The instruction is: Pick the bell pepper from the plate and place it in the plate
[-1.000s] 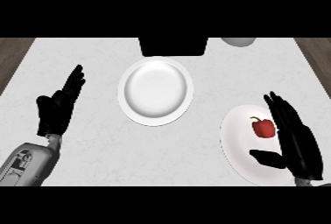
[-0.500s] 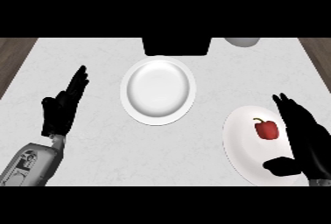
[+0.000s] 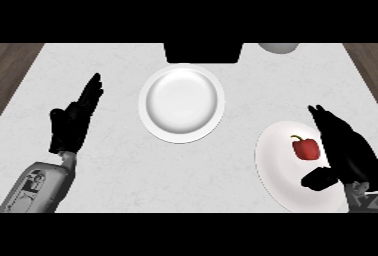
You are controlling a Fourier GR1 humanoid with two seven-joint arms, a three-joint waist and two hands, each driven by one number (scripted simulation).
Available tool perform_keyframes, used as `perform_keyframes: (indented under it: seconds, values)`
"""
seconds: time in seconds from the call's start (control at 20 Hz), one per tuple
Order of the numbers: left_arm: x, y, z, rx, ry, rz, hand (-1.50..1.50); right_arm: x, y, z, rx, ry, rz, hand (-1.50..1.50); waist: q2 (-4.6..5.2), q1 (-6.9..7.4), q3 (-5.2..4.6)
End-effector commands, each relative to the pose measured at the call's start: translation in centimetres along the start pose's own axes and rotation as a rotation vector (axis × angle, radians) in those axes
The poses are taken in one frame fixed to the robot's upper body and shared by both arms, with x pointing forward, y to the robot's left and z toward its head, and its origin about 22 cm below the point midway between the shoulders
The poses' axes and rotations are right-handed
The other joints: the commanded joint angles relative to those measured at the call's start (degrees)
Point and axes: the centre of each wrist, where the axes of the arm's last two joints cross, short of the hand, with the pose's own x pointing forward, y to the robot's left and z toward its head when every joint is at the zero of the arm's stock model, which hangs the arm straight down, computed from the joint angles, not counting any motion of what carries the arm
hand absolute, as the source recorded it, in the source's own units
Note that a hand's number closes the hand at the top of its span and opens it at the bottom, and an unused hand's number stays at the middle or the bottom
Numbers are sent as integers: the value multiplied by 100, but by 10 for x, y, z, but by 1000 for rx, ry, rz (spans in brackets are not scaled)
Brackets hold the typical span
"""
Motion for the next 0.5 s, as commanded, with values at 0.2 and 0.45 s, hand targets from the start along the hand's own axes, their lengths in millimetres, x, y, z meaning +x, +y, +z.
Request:
perform_keyframes:
  seconds: [0.2,0.45]
  values:
    - [-1,-4,8,5,-2,-2,0,-12,37,-30,80,53,57,-150,-1,15,2]
    - [1,-4,0,2,-7,-4,0,-32,56,-49,115,73,75,-150,5,14,2]
